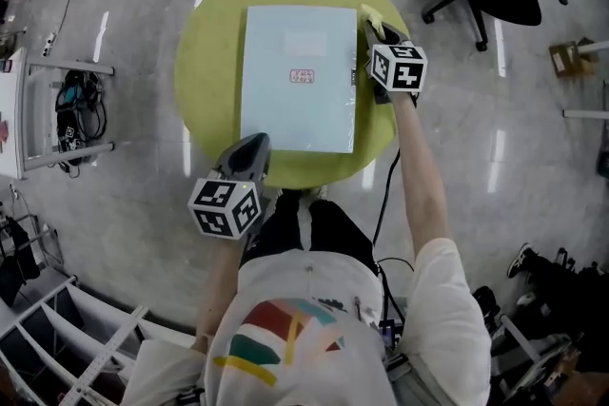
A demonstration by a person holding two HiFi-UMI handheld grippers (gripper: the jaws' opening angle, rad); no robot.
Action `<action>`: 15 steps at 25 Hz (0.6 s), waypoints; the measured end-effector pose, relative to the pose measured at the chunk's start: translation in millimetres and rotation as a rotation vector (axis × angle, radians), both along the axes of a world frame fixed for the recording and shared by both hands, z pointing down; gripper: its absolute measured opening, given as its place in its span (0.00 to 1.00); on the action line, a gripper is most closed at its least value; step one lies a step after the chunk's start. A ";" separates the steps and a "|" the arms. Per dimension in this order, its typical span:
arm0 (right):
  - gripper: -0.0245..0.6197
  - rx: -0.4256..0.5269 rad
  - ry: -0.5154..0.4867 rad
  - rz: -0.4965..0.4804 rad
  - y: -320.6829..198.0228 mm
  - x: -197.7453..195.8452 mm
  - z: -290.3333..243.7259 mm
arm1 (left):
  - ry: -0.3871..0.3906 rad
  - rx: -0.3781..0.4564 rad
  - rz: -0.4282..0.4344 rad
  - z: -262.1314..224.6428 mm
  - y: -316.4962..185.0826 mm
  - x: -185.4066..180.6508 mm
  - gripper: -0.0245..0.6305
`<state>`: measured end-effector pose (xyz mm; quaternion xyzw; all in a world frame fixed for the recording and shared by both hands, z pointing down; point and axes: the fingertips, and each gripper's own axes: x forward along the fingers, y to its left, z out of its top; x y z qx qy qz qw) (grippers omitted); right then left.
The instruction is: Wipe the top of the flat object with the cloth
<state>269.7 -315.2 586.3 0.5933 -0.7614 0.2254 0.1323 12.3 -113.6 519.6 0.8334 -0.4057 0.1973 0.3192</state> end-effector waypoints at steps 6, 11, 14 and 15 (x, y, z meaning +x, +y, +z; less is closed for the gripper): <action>0.08 -0.023 -0.066 -0.033 -14.2 -8.1 9.2 | 0.008 -0.018 -0.025 6.3 -4.3 -7.9 0.06; 0.08 -0.035 -0.089 -0.058 -9.0 -12.7 9.7 | 0.014 -0.007 -0.021 3.7 -8.8 -7.0 0.06; 0.08 -0.044 -0.078 -0.093 3.0 -17.4 8.7 | 0.021 0.007 -0.011 -0.5 -11.4 -4.7 0.06; 0.08 -0.049 -0.072 -0.109 9.6 -20.0 9.3 | 0.023 0.011 -0.007 -2.0 -12.0 -4.2 0.06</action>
